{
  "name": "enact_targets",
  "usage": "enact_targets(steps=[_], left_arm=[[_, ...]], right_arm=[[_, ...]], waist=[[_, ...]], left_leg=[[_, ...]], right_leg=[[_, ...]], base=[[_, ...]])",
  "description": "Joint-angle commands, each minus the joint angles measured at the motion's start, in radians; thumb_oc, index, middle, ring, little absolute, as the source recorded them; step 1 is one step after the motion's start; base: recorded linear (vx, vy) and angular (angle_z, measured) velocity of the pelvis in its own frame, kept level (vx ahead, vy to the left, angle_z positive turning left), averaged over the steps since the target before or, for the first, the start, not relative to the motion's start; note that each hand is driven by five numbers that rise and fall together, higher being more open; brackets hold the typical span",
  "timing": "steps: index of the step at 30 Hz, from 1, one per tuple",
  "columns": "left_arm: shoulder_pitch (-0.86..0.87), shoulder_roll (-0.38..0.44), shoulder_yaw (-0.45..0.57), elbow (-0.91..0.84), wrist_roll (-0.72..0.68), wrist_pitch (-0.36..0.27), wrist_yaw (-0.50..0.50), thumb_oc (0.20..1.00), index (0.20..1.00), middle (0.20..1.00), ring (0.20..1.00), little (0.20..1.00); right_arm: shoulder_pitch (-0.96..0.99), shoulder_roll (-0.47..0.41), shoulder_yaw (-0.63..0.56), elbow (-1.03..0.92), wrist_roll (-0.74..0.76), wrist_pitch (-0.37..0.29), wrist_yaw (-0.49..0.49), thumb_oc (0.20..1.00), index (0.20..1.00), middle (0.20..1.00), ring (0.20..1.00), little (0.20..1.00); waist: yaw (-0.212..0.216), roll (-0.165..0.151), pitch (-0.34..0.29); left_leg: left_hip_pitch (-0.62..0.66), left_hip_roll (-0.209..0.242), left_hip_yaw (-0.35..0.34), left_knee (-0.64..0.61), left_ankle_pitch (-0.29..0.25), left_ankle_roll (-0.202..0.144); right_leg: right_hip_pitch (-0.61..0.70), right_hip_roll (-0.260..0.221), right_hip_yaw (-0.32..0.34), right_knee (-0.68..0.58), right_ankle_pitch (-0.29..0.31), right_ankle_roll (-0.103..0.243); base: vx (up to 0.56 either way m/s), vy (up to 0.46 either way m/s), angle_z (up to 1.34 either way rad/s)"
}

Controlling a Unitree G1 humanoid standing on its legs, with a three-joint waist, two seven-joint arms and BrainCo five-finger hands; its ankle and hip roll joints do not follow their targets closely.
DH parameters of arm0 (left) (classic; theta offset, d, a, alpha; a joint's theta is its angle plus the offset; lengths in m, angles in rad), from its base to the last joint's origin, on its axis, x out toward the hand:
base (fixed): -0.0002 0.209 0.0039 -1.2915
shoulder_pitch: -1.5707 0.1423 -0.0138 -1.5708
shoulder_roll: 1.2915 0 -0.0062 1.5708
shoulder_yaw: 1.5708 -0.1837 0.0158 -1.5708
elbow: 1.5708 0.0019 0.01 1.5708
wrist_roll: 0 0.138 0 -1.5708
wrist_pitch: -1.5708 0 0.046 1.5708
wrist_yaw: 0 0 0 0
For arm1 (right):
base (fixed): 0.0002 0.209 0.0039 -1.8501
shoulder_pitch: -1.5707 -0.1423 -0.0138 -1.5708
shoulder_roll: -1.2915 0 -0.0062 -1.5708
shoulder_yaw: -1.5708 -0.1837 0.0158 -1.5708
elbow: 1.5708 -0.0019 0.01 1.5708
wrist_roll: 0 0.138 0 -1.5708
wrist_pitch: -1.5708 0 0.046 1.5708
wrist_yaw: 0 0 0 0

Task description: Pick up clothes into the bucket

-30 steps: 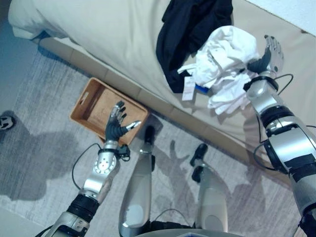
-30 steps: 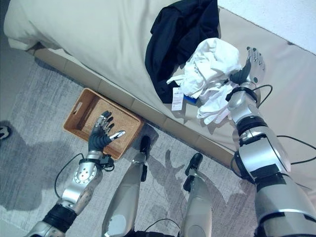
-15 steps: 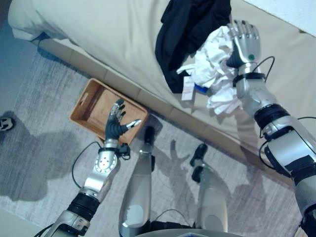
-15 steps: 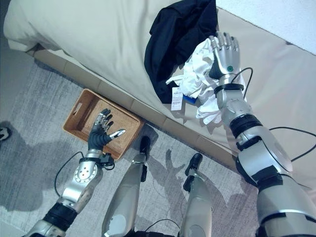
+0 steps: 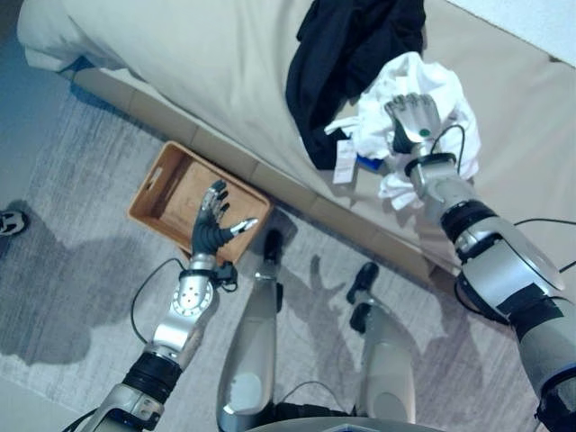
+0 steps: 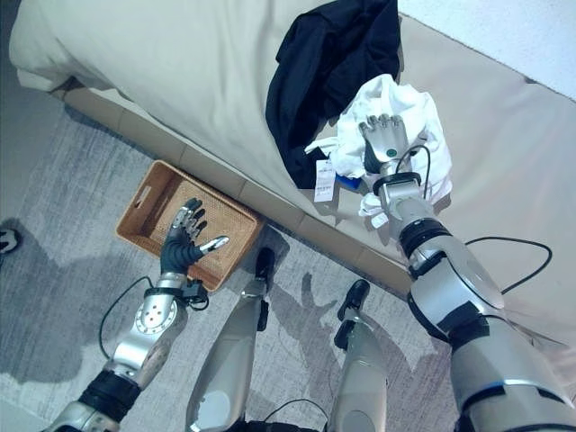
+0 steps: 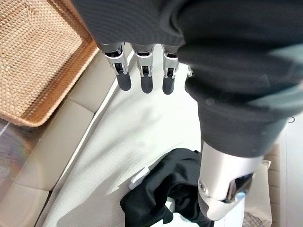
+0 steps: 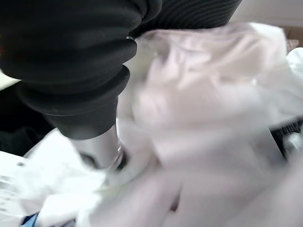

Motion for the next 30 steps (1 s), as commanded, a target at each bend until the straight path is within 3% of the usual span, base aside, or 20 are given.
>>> enact_targets(steps=[1, 15, 22, 30], left_arm=[[0.027, -0.005, 0.006, -0.084, 0.040, -0.055, -0.007, 1.000, 1.000, 1.000, 1.000, 1.000], [0.037, 0.005, 0.025, -0.085, 0.057, -0.048, 0.005, 1.000, 1.000, 1.000, 1.000, 1.000], [0.069, 0.001, 0.059, -0.067, 0.046, -0.047, -0.006, 1.000, 1.000, 1.000, 1.000, 1.000], [0.121, 0.002, 0.080, -0.019, 0.015, -0.040, -0.058, 1.000, 1.000, 1.000, 1.000, 1.000]], right_arm=[[-0.023, -0.056, -0.028, 0.025, 0.078, 0.017, -0.032, 0.200, 0.200, 0.200, 0.200, 0.200], [-0.039, -0.116, -0.116, -0.067, 0.221, -0.018, -0.088, 0.200, 0.200, 0.200, 0.200, 0.200], [0.061, -0.193, -0.235, -0.385, 0.423, -0.139, -0.050, 0.200, 0.200, 0.200, 0.200, 0.200], [0.297, -0.235, -0.484, -0.737, 0.700, -0.309, -0.031, 0.200, 0.200, 0.200, 0.200, 0.200]], waist=[[0.001, 0.016, -0.017], [-0.017, -0.003, -0.024], [-0.037, -0.030, -0.050], [-0.059, -0.063, -0.123]], left_leg=[[-0.017, 0.032, 0.022, 0.061, -0.064, 0.004], [0.009, 0.040, 0.039, 0.060, -0.074, 0.004], [0.055, 0.055, 0.044, 0.041, -0.075, -0.002], [0.163, 0.073, 0.044, -0.024, -0.064, -0.014]], right_leg=[[0.055, -0.089, -0.045, -0.005, 0.056, 0.084], [0.073, -0.088, -0.044, -0.017, 0.071, 0.090], [0.112, -0.083, -0.049, -0.027, 0.074, 0.094], [0.225, -0.067, -0.068, -0.094, 0.083, 0.103]], base=[[-0.01, 0.020, 0.04], [0.00, 0.000, 0.00], [0.02, -0.008, -0.01], [0.07, -0.035, -0.04]])
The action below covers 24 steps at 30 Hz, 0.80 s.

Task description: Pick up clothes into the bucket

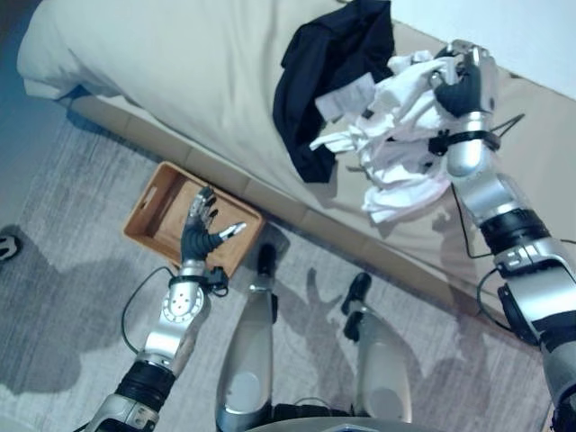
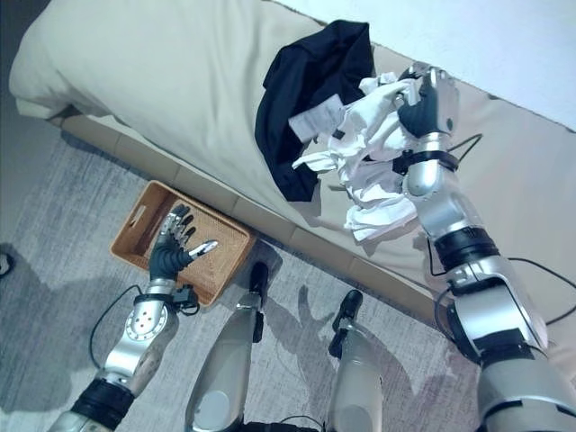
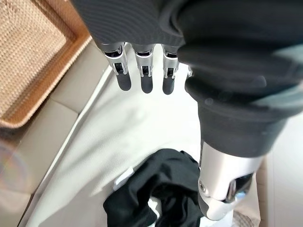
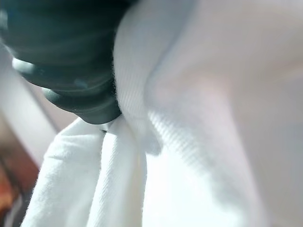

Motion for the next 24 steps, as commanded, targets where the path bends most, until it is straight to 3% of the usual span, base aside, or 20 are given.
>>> enact_targets(steps=[1, 12, 24], left_arm=[[0.054, 0.001, 0.016, -0.008, 0.013, -0.038, -0.042, 1.000, 1.000, 1.000, 1.000, 1.000], [0.092, -0.017, 0.044, 0.054, 0.005, -0.009, -0.103, 1.000, 1.000, 1.000, 1.000, 1.000], [0.106, -0.012, 0.053, 0.080, 0.067, 0.029, -0.113, 1.000, 1.000, 1.000, 1.000, 1.000]], right_arm=[[0.047, -0.052, -0.068, -0.085, 0.136, -0.130, 0.000, 0.200, 0.200, 0.200, 0.200, 0.200], [0.076, -0.084, -0.129, -0.236, 0.362, -0.217, 0.122, 0.200, 0.200, 0.200, 0.200, 0.200], [-0.097, -0.195, -0.037, -0.281, 0.437, -0.204, 0.184, 0.200, 0.200, 0.200, 0.200, 0.200]], waist=[[-0.010, -0.053, -0.122], [-0.030, -0.093, -0.223], [-0.049, -0.127, -0.344]], left_leg=[[0.040, 0.052, 0.033, 0.010, -0.058, -0.016], [0.178, 0.070, 0.055, -0.086, -0.034, -0.028], [0.327, 0.079, 0.095, -0.157, -0.040, -0.035]], right_leg=[[0.098, -0.089, -0.060, -0.035, 0.076, 0.097], [0.220, -0.062, -0.073, -0.140, 0.097, 0.105], [0.335, -0.027, -0.061, -0.194, 0.096, 0.109]], base=[[0.08, -0.049, -0.03], [0.06, -0.021, -0.05], [0.07, 0.003, -0.05]])
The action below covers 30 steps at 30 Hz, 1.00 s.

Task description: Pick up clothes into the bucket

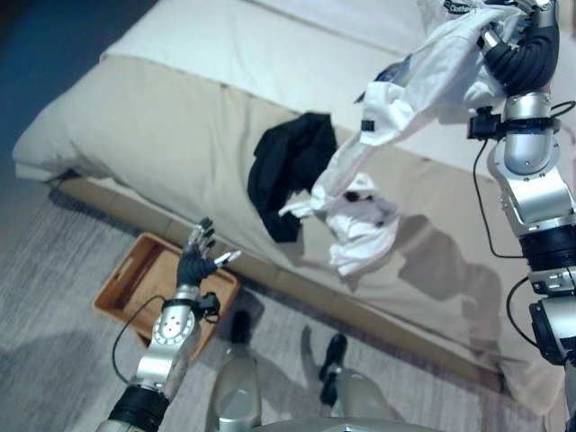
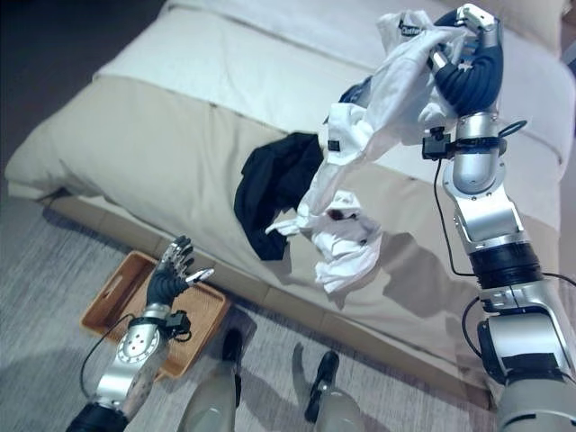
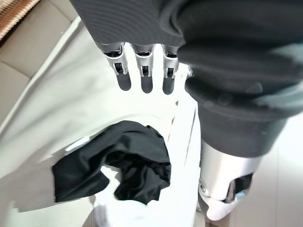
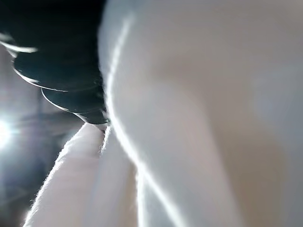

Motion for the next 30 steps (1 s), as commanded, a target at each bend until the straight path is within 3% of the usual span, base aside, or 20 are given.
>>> enact_targets(steps=[1, 8, 16, 22, 30], left_arm=[[0.002, 0.005, -0.007, -0.015, 0.067, -0.022, -0.010, 1.000, 1.000, 1.000, 1.000, 1.000], [-0.013, 0.005, -0.021, -0.033, 0.043, -0.013, -0.030, 1.000, 1.000, 1.000, 1.000, 1.000], [-0.089, 0.013, -0.034, -0.077, 0.045, -0.013, -0.031, 1.000, 1.000, 1.000, 1.000, 1.000], [-0.212, 0.023, -0.051, -0.123, 0.089, -0.017, 0.000, 1.000, 1.000, 1.000, 1.000, 1.000], [-0.383, -0.008, -0.090, -0.199, -0.073, -0.016, -0.017, 1.000, 1.000, 1.000, 1.000, 1.000]], right_arm=[[-0.146, -0.064, 0.050, -0.017, 0.087, -0.058, 0.007, 0.200, 0.200, 0.200, 0.200, 0.200], [-0.325, -0.124, 0.150, 0.086, 0.219, -0.065, 0.043, 0.200, 0.200, 0.200, 0.200, 0.200], [-0.424, -0.118, 0.224, 0.121, 0.302, -0.076, 0.082, 0.200, 0.200, 0.200, 0.200, 0.200], [-0.393, -0.107, 0.275, 0.043, 0.328, -0.057, 0.152, 0.200, 0.200, 0.200, 0.200, 0.200], [-0.222, -0.063, 0.357, -0.103, 0.326, 0.007, 0.287, 0.200, 0.200, 0.200, 0.200, 0.200]], waist=[[-0.004, -0.026, -0.096], [-0.020, -0.043, -0.160], [-0.039, -0.047, -0.197], [-0.055, -0.045, -0.211], [-0.068, -0.026, -0.210]], left_leg=[[0.034, 0.052, 0.042, 0.008, -0.031, -0.023], [0.111, 0.067, 0.074, -0.033, -0.029, -0.029], [0.153, 0.071, 0.095, -0.038, -0.041, -0.028], [0.175, 0.074, 0.106, -0.042, -0.045, -0.029], [0.189, 0.073, 0.116, -0.029, -0.053, -0.025]], right_leg=[[0.041, -0.081, -0.053, 0.034, 0.053, 0.103], [0.084, -0.063, -0.036, 0.014, 0.051, 0.103], [0.108, -0.055, -0.017, 0.005, 0.049, 0.102], [0.117, -0.053, -0.007, 0.005, 0.047, 0.100], [0.125, -0.052, 0.008, 0.005, 0.045, 0.097]], base=[[0.06, -0.004, -0.08], [0.05, 0.006, -0.12], [0.04, -0.002, -0.06], [0.02, 0.000, -0.09], [0.01, 0.001, -0.07]])
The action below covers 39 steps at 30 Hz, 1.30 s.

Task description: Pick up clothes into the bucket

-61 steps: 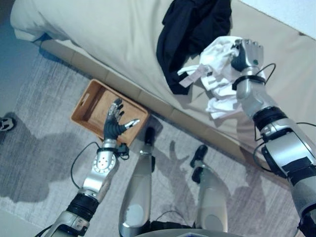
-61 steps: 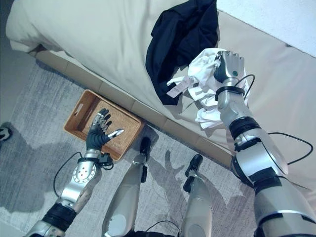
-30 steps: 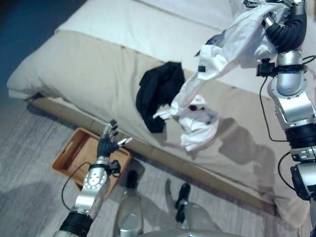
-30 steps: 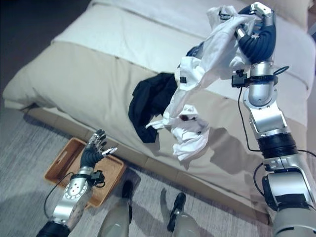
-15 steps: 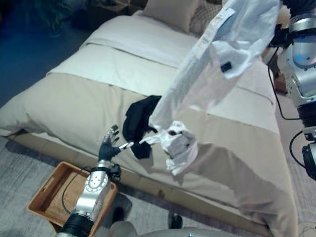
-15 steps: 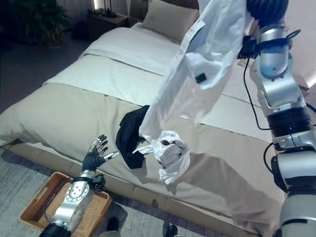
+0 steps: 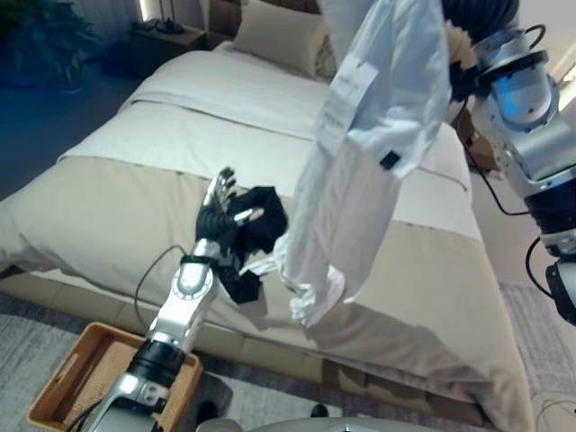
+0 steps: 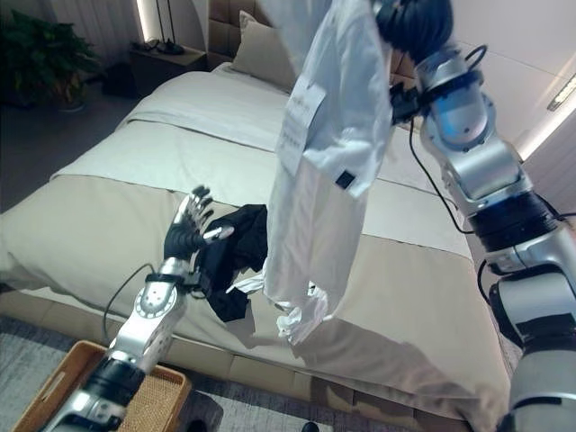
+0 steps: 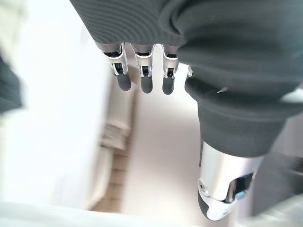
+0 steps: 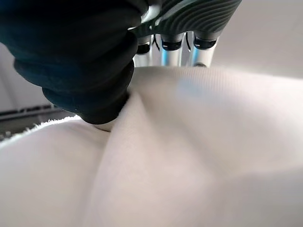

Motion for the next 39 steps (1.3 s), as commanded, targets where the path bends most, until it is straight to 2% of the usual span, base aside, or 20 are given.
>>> enact_targets(steps=[1, 4, 10, 13, 15, 20, 27, 32, 39], left_arm=[[-0.068, 0.011, -0.018, -0.030, -0.074, -0.043, -0.019, 1.000, 1.000, 1.000, 1.000, 1.000], [-0.089, -0.001, -0.036, -0.006, -0.124, -0.037, -0.038, 1.000, 1.000, 1.000, 1.000, 1.000], [-0.147, -0.012, -0.079, 0.077, -0.168, -0.034, -0.053, 1.000, 1.000, 1.000, 1.000, 1.000], [-0.193, 0.000, -0.120, 0.135, -0.241, -0.020, -0.105, 1.000, 1.000, 1.000, 1.000, 1.000], [-0.209, -0.016, -0.146, 0.203, -0.364, 0.009, -0.157, 1.000, 1.000, 1.000, 1.000, 1.000], [-0.244, -0.040, -0.219, 0.303, -0.527, 0.075, -0.277, 1.000, 1.000, 1.000, 1.000, 1.000], [-0.291, -0.045, -0.352, 0.377, -0.514, 0.139, -0.381, 1.000, 1.000, 1.000, 1.000, 1.000], [-0.242, -0.092, -0.365, 0.395, -0.633, 0.228, -0.514, 1.000, 1.000, 1.000, 1.000, 1.000], [-0.214, -0.093, -0.367, 0.366, -0.660, 0.238, -0.605, 1.000, 1.000, 1.000, 1.000, 1.000]], right_arm=[[-0.021, 0.004, 0.043, -0.031, 0.048, 0.012, 0.040, 0.200, 0.200, 0.200, 0.200, 0.200], [0.077, 0.049, 0.051, -0.097, 0.097, 0.025, 0.106, 0.200, 0.200, 0.200, 0.200, 0.200], [0.142, 0.096, 0.069, -0.129, 0.134, 0.037, 0.149, 0.200, 0.200, 0.200, 0.200, 0.200], [0.163, 0.135, 0.086, -0.126, 0.151, 0.042, 0.164, 0.200, 0.200, 0.200, 0.200, 0.200], [0.168, 0.160, 0.103, -0.131, 0.162, 0.044, 0.176, 0.200, 0.200, 0.200, 0.200, 0.200], [0.178, 0.212, 0.138, -0.146, 0.189, 0.036, 0.203, 0.200, 0.200, 0.200, 0.200, 0.200], [0.159, 0.237, 0.153, -0.161, 0.180, 0.025, 0.218, 0.200, 0.200, 0.200, 0.200, 0.200], [0.134, 0.258, 0.144, -0.154, 0.177, 0.019, 0.240, 0.200, 0.200, 0.200, 0.200, 0.200], [0.148, 0.254, 0.123, -0.152, 0.154, 0.020, 0.268, 0.200, 0.200, 0.200, 0.200, 0.200]], waist=[[0.013, 0.016, -0.022], [0.012, 0.026, -0.017], [0.009, 0.034, -0.016], [0.005, 0.041, -0.018], [0.001, 0.046, -0.024], [-0.016, 0.048, -0.043], [-0.034, 0.051, -0.056], [-0.047, 0.048, -0.071], [-0.045, 0.048, -0.078]], left_leg=[[-0.011, 0.040, 0.025, 0.077, -0.057, -0.011], [-0.010, 0.039, 0.025, 0.080, -0.057, -0.011], [-0.011, 0.039, 0.023, 0.091, -0.060, -0.012], [-0.010, 0.039, 0.026, 0.096, -0.062, -0.012], [-0.005, 0.039, 0.029, 0.093, -0.061, -0.012], [0.010, 0.036, 0.034, 0.079, -0.060, -0.012], [0.020, 0.033, 0.041, 0.067, -0.060, -0.009], [0.033, 0.030, 0.052, 0.056, -0.063, -0.007], [0.035, 0.026, 0.053, 0.052, -0.063, -0.005]], right_leg=[[0.001, -0.094, -0.066, 0.073, 0.038, 0.093], [0.005, -0.097, -0.068, 0.071, 0.040, 0.095], [0.011, -0.098, -0.071, 0.070, 0.037, 0.094], [0.015, -0.099, -0.069, 0.066, 0.037, 0.096], [0.017, -0.100, -0.068, 0.064, 0.038, 0.097], [0.024, -0.100, -0.063, 0.060, 0.040, 0.102], [0.023, -0.102, -0.054, 0.058, 0.046, 0.105], [0.019, -0.102, -0.043, 0.058, 0.048, 0.105], [0.018, -0.101, -0.043, 0.057, 0.049, 0.104]], base=[[0.00, 0.000, 0.00], [0.00, 0.000, 0.00], [0.00, 0.000, 0.00], [0.00, 0.000, 0.00], [0.00, 0.000, 0.00], [0.00, 0.000, 0.00], [0.00, 0.011, -0.05], [0.01, 0.008, -0.07], [0.00, 0.001, -0.03]])
